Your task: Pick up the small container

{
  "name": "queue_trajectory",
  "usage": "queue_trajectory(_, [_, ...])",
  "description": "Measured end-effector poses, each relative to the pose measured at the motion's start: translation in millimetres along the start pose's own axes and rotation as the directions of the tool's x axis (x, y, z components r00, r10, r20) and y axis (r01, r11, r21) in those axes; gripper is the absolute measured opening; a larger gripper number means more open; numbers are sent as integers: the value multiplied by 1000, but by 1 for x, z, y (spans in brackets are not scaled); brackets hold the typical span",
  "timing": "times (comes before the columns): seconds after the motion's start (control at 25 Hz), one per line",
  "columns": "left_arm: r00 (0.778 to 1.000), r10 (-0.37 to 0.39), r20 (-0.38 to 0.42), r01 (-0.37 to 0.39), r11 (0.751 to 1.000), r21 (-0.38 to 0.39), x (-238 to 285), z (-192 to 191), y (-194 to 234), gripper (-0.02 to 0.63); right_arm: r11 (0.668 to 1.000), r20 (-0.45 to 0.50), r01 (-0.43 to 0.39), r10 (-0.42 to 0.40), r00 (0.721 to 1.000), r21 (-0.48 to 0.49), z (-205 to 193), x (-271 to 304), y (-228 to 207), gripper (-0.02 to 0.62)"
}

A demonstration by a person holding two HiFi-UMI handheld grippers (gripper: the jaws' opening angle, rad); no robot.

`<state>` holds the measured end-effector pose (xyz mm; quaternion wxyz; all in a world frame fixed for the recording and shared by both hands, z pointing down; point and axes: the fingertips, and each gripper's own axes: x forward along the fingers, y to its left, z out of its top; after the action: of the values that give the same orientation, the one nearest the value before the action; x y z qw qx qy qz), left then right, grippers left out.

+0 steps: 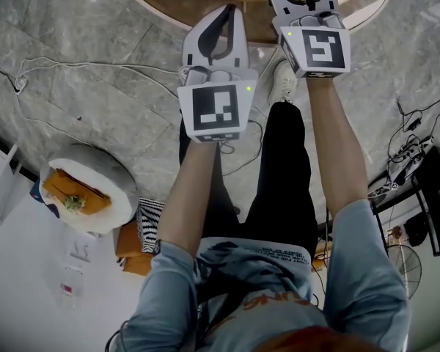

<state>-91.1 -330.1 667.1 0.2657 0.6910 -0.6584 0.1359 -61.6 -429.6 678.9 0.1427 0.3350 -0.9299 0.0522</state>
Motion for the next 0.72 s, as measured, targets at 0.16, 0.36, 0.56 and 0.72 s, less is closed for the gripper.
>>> queue_trajectory(0.16, [1000, 1, 1, -1, 1000, 1, 1, 3, 0, 23, 999, -11, 27, -26, 1000, 46, 2, 0, -4, 143])
queue_trajectory(0.36, [1000, 9, 0, -9, 1000, -18, 0, 4, -4, 23, 996, -52, 44, -40, 998, 77, 3, 0, -2, 138])
queue_trajectory(0.56, [1000, 22, 19, -21, 999, -25, -3, 12, -6, 23, 995, -81, 29, -22, 996, 91, 11, -5, -7, 137])
queue_trajectory(0.72, [998, 45, 38, -44, 999, -31, -9, 22, -7, 24, 995, -68, 5, 2, 998, 101, 34, -18, -14, 137])
